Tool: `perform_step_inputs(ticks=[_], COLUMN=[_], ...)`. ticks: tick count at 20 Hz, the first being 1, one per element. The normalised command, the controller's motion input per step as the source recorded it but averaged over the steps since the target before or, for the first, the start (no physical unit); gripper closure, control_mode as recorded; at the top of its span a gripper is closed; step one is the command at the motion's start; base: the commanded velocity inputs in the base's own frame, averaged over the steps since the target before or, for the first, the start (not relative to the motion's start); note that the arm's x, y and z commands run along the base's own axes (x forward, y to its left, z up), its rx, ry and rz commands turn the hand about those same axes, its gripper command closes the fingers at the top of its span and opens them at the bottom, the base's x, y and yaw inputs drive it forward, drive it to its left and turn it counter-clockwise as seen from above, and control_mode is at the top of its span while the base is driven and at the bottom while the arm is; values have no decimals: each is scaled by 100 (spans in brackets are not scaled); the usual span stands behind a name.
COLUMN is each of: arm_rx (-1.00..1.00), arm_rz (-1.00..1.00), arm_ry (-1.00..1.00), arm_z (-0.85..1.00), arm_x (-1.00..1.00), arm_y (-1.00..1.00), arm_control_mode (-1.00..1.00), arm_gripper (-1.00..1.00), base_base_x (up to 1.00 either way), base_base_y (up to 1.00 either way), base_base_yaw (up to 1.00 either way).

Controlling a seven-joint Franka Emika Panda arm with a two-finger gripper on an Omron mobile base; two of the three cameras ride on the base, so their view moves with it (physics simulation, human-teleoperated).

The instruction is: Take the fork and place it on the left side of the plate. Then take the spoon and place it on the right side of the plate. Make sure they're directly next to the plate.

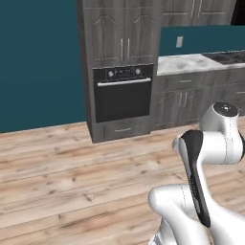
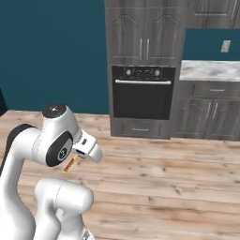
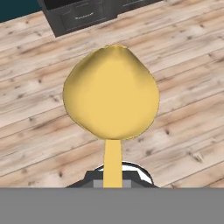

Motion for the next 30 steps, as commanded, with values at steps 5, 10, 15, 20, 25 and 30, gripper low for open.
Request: perform_step_inputs(ticks=[5, 10, 15, 20, 25, 30], arm_rx=[0, 0, 0, 0, 0, 0], arm_rz=[0, 0, 0, 0, 0, 0], arm_ry=[0, 0, 0, 0, 0, 0], arm_z=[0, 0, 0, 0, 0, 0], arm_x=[0, 0, 0, 0, 0, 0], arm_y=[0, 0, 0, 0, 0, 0], arm_control_mode=[100, 100, 100, 100, 100, 100], arm_gripper=[100, 100, 100, 100, 100, 100], base_base_x=[-83, -81, -83, -84, -83, -85], base_base_y=[36, 33, 27, 24, 16, 3], base_base_yaw=[-11, -10, -9, -9, -5, 0])
